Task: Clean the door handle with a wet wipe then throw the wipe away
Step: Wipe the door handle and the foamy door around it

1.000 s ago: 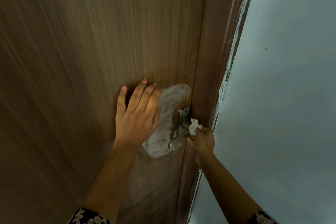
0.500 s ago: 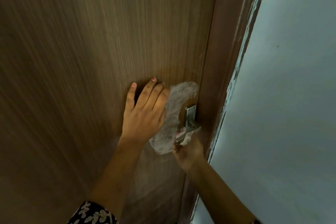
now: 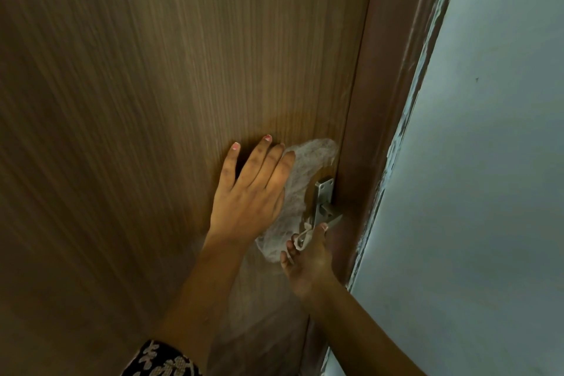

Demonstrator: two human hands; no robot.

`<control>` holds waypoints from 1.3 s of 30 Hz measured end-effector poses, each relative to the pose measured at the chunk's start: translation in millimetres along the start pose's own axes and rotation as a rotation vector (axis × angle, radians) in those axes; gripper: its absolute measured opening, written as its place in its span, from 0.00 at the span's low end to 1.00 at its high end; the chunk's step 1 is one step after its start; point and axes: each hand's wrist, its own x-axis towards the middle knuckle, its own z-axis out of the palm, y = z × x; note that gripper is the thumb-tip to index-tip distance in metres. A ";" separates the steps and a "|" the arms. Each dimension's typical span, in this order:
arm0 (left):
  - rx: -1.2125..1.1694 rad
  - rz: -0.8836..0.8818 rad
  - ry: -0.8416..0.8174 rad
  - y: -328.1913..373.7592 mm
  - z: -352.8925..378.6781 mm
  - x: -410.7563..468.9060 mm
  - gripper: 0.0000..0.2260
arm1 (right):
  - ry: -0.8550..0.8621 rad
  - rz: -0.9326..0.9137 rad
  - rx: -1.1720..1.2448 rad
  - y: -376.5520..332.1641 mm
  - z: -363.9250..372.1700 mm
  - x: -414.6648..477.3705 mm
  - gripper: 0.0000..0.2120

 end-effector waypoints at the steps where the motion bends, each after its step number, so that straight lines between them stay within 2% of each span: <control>1: -0.001 0.000 0.003 -0.1 -0.4 -0.2 0.17 | -0.001 -0.008 -0.003 -0.8 -0.3 0.8 0.24; 5: -0.002 -0.002 0.016 -0.7 -1.2 -0.5 0.17 | 0.043 -0.074 -0.009 -3.4 3.3 4.1 0.21; 9: -0.003 0.012 0.038 -1.2 -2.0 -1.3 0.17 | 0.172 -0.220 -0.128 -13.1 7.5 16.4 0.25; 12: 0.003 0.022 0.039 -0.9 -1.7 -1.4 0.17 | 0.207 -0.233 -0.121 -21.0 5.8 24.1 0.26; 14: 0.008 0.024 0.040 -0.5 -1.6 -1.6 0.17 | 0.190 -0.230 -0.166 -16.0 5.5 24.6 0.24; 20: 0.010 0.019 0.043 -0.8 -3.0 -1.6 0.17 | 0.135 -0.198 -0.185 38.5 17.1 2.9 0.10; 23: -0.006 0.010 0.043 -0.9 -4.2 -1.2 0.16 | 0.105 -0.187 -0.187 39.0 19.0 -7.6 0.09; 26: -0.011 0.000 0.044 -1.3 -4.6 -1.2 0.16 | 0.066 -0.177 -0.299 33.0 14.2 -13.7 0.10; 30: -0.038 -0.014 0.050 -0.9 -4.6 0.3 0.16 | -0.114 0.069 -0.506 31.1 2.0 -24.6 0.14; 32: -0.039 -0.013 0.050 -0.8 -4.5 0.7 0.16 | -0.172 0.120 -0.606 25.6 -8.8 -26.6 0.13; 35: -0.039 -0.011 0.037 -1.2 -4.6 0.9 0.16 | -0.062 -0.013 -0.725 2.6 -26.6 -22.7 0.13; 37: -0.037 -0.011 0.027 -1.4 -4.3 1.2 0.16 | 0.027 -0.201 -0.699 -17.1 -36.1 -18.5 0.14; 39: -0.040 -0.012 0.024 -1.2 -4.0 0.9 0.16 | 0.050 -0.468 -0.622 -31.1 -41.3 -15.1 0.11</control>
